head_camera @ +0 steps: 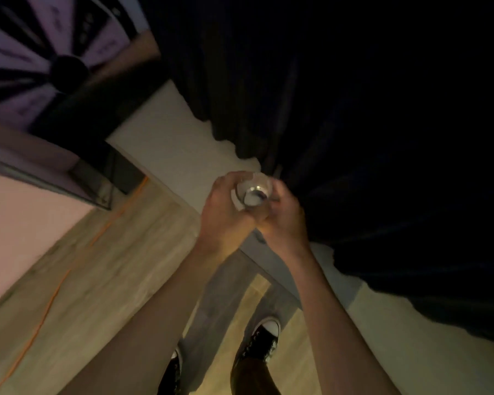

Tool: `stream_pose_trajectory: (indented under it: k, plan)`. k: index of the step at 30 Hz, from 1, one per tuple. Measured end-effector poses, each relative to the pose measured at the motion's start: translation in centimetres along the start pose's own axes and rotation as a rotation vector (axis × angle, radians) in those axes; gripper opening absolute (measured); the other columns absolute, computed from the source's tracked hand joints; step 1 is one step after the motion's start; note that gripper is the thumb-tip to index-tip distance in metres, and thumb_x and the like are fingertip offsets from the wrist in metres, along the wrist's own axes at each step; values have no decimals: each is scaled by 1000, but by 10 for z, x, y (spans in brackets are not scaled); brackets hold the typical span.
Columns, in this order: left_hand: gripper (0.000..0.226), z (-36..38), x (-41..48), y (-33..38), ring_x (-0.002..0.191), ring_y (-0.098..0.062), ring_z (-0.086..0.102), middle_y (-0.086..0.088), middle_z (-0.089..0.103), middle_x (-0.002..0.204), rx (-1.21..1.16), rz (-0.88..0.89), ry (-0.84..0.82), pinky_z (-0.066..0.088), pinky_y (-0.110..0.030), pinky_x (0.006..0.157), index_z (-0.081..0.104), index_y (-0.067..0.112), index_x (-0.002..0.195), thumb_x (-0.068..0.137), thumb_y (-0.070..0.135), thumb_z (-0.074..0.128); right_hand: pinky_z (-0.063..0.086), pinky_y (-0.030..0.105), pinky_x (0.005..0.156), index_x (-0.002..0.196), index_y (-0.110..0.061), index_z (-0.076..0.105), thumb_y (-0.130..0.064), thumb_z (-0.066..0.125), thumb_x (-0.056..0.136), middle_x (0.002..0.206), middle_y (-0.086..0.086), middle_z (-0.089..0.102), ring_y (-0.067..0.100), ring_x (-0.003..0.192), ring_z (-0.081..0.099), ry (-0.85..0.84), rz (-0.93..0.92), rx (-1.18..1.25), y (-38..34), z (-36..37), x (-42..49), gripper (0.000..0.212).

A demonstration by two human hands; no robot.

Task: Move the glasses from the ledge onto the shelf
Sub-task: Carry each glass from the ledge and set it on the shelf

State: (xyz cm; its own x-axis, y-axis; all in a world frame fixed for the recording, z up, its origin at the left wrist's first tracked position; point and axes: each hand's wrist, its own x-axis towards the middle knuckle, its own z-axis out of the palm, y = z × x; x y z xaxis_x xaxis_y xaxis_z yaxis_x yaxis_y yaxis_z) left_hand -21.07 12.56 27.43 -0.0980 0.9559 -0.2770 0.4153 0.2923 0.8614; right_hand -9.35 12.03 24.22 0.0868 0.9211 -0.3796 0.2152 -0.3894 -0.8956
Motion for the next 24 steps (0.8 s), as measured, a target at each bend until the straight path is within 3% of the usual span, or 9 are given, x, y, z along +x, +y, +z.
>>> stream_pose_trajectory:
  k: [3,6,9,12,19,22,24]
  plan:
    - [56,-82,-23,22,104,8,61,16,66,113,7,-16,113,52,-21,88,63,38,115,66,42,89,61,51,91,122,-28,65,-14,78,73,116,2,75,22,106,73,-135,-70,-27,-64,42,-23,52]
    - [60,-164,-53,43,97,4,68,16,73,104,-15,-18,239,57,-21,87,65,34,114,62,51,86,63,42,87,116,-30,68,-26,74,68,106,-7,78,10,98,74,-238,-153,-28,-130,93,-57,48]
    - [63,-241,-89,58,103,-6,71,11,76,108,-56,-20,404,57,-36,95,68,29,117,61,52,82,60,27,81,116,-25,69,-26,72,72,101,-11,77,1,93,73,-322,-280,-59,-194,146,-97,44]
    - [64,-315,-125,64,108,-7,70,12,75,112,-83,-21,536,57,-41,97,68,28,122,64,52,81,60,30,82,119,-24,67,-19,71,75,104,-10,76,7,95,72,-416,-387,-130,-245,198,-138,44]
    - [52,-453,-229,53,104,2,67,21,73,106,-134,-35,754,60,-37,93,69,36,112,64,54,79,61,39,77,127,-20,61,-20,68,83,106,-3,75,21,96,73,-610,-543,-216,-317,306,-247,45]
    - [53,-503,-272,39,102,-2,67,19,71,109,-116,-53,816,61,-39,91,69,36,112,63,57,78,55,22,68,126,-19,61,-21,74,85,99,-14,70,8,89,70,-665,-604,-225,-334,351,-294,44]
    - [59,-533,-299,29,101,-3,67,18,71,110,-117,-61,861,60,-40,91,69,34,112,60,61,76,55,20,67,123,-20,60,-19,76,85,97,-16,67,9,88,69,-701,-614,-237,-344,380,-325,42]
